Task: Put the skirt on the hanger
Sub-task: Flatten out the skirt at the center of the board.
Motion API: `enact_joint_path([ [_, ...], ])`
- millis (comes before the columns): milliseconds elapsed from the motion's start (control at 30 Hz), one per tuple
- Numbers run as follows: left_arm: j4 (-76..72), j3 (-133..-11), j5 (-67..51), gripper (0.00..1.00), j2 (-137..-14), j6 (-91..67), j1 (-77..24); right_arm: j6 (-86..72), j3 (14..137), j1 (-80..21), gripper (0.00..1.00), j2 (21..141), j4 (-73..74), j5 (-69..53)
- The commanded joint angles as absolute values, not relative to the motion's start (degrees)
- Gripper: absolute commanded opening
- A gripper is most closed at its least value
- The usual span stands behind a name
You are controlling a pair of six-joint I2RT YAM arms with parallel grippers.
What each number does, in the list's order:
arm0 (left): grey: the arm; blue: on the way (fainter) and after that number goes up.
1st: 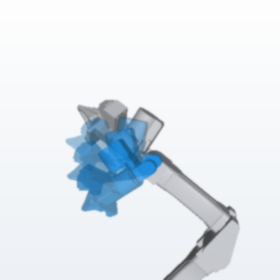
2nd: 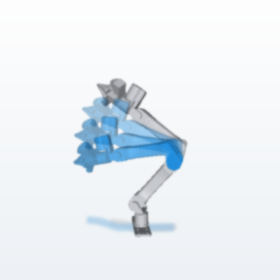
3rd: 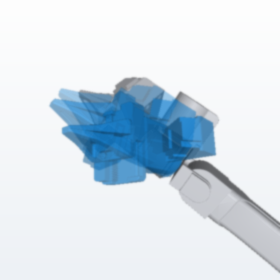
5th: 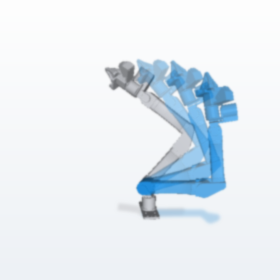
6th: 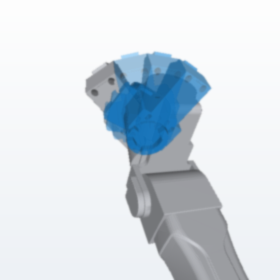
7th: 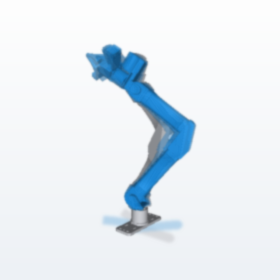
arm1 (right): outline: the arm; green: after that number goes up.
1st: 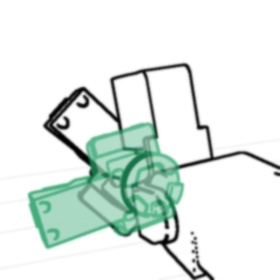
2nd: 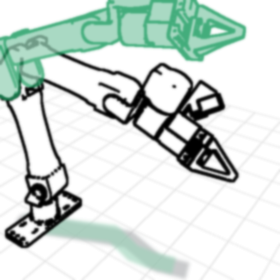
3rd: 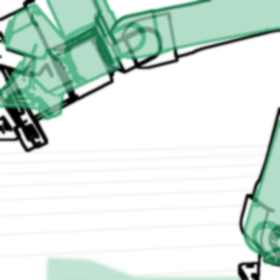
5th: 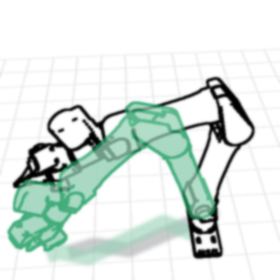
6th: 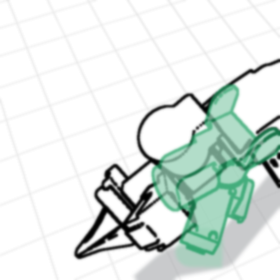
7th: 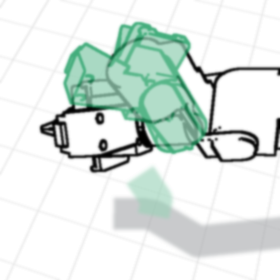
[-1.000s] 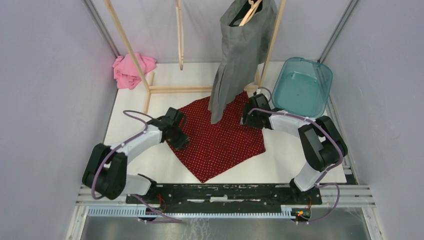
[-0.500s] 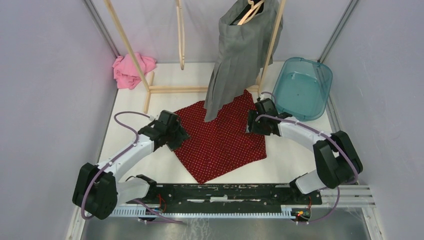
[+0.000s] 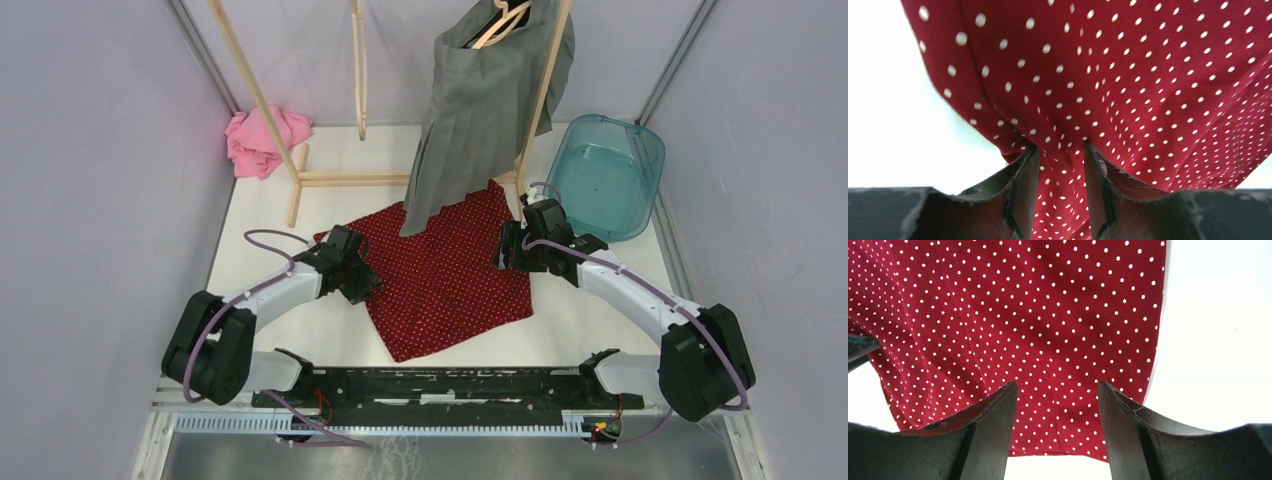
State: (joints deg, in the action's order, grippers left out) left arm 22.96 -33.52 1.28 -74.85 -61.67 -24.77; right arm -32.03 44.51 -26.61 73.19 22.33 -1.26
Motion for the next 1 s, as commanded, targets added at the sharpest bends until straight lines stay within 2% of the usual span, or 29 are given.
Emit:
enact_joint_path([
  [0,20.8,-35.1,4.4,0.46,-81.1,-61.3,-22.7,-31.2,44.9,-26.8,0.66,70.5,23.6,-2.9],
  [367,24.6,-41.2,7.5,0.47,-81.3,-53.1,-12.9,-31.0,44.8,-26.8,0.66,69.7,24.5,-3.5],
  [467,25.7,-43.4,3.4,0.49,-80.3,-49.8,-12.6,-30.8,45.4,-26.9,0.66,69.5,24.7,-4.9],
  [567,25.2,-42.4,-1.1,0.53,-73.8,-48.0,-13.2,-28.6,47.3,-27.4,0.69,68.5,25.5,-8.1],
  [667,25.1,-41.0,-2.5,0.62,-65.2,-47.1,-13.4,-26.0,51.3,-28.5,0.75,67.4,28.4,-10.3],
  [700,25.5,-41.2,-3.0,0.68,-62.7,-46.6,-13.4,-25.4,52.9,-28.9,0.74,67.1,29.7,-10.4],
  [767,27.0,-42.5,-4.3,0.94,-58.8,-45.6,-13.4,-24.5,56.4,-30.3,0.75,66.6,32.2,-10.6],
  [800,27.5,-43.2,-5.1,0.99,-57.2,-45.1,-13.3,-24.1,58.2,-30.9,0.74,66.4,33.3,-10.4],
  [967,25.7,-47.4,-10.3,0.99,-51.1,-44.8,-13.4,-24.2,63.5,-33.3,0.73,64.2,36.3,-9.9],
])
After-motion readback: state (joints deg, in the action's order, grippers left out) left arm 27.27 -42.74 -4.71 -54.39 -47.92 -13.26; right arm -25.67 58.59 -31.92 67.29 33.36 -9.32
